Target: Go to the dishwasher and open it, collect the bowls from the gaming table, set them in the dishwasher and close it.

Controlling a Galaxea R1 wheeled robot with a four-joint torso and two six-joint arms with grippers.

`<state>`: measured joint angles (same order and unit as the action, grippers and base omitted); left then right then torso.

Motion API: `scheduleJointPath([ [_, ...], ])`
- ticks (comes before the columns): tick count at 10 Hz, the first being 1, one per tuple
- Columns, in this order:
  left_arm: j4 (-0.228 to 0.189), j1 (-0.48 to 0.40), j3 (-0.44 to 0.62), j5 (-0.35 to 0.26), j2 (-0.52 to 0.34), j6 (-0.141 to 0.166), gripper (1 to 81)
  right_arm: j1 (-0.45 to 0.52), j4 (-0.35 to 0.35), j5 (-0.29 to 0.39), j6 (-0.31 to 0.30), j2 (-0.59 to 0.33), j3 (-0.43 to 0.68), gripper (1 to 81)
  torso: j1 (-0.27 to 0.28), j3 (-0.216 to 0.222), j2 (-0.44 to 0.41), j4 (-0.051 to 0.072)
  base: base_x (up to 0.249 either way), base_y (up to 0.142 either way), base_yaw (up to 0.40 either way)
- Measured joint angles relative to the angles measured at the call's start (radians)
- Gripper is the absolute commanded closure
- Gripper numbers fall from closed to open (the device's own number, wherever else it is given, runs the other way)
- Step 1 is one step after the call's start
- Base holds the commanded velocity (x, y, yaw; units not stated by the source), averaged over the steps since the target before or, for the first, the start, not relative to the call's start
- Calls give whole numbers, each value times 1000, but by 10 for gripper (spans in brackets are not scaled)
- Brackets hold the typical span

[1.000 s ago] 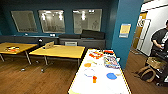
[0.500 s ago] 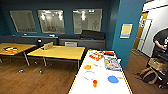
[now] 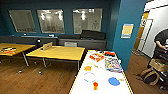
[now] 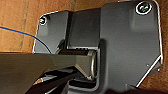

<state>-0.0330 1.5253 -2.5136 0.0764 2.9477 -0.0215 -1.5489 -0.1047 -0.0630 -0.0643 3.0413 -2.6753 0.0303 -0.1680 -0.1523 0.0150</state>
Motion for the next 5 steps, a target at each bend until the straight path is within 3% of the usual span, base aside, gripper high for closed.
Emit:
scheduleJointPath([
  [2,0,5,0,-1,0,0,10,-1,0,1,0,-32,58,10,-1,0,0,0,0,0,0],
  [5,0,5,6,0,0,0,10,6,2,-2,-3,-145,254,10,-1,0,0,0,0,0,0],
])
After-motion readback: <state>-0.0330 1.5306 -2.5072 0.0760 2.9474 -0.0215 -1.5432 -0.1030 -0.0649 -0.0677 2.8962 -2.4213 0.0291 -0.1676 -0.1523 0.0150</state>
